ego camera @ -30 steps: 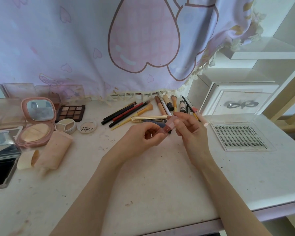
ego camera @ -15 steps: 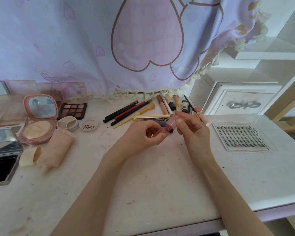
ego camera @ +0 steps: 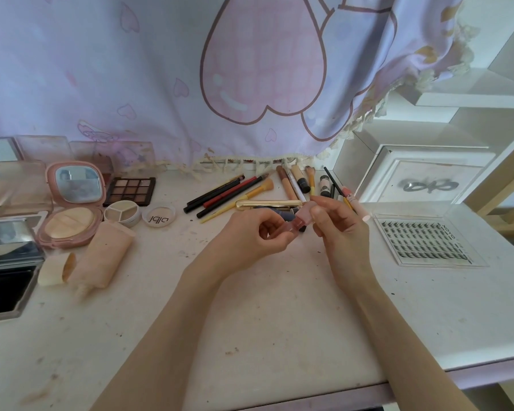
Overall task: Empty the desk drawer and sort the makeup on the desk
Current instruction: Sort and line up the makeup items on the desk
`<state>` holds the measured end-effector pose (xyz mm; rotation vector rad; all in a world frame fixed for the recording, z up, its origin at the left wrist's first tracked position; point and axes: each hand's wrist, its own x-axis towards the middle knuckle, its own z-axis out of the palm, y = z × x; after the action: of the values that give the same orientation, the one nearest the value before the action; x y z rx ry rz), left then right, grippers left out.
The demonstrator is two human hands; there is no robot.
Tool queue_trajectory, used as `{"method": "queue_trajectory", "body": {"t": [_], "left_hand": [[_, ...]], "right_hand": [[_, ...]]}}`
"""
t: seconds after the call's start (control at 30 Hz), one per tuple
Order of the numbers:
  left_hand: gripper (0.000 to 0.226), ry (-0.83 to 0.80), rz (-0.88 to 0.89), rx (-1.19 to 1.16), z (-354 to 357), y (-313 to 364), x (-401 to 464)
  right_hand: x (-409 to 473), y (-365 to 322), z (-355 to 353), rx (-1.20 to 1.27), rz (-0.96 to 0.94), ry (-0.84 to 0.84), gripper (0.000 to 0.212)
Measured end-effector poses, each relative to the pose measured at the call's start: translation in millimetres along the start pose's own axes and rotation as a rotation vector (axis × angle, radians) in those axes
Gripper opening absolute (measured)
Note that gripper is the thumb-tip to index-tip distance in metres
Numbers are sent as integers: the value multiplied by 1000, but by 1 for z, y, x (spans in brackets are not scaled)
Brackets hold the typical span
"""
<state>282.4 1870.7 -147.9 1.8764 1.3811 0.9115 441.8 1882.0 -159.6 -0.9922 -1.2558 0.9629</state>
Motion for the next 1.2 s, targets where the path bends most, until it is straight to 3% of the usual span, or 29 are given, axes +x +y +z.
{"method": "queue_trajectory", "body": {"t": [0.27,0.37,0.53,0.63,0.8,0.9,1.03,1.2], "left_hand": [[22,-73,-71,-123,-8,5,-3],[32,-118,-116,-154,-10,6,-4],[16,-61,-51,-124,-6,7,-3],[11,16,-7,-18,-2,6,-3],[12,-5,-15,-64,-4,5,-2],[11,-11,-33,-64,-4,4,-2],[11,27,-49,-96,-5,2,-2],[10,154,-39,-268,-15,1,-2]], "right_hand": [[1,2,-3,100,-30,-101,12],[1,3,-5,168,-3,-162,33],[2,-1,-3,261,64,-121,35],[3,1,-3,224,68,-62,48],[4,3,-5,295,58,-102,25],[4,0,-3,317,75,-92,25],[3,-4,-3,252,112,-38,44],[-3,-6,1,-56,51,-157,26]]}}
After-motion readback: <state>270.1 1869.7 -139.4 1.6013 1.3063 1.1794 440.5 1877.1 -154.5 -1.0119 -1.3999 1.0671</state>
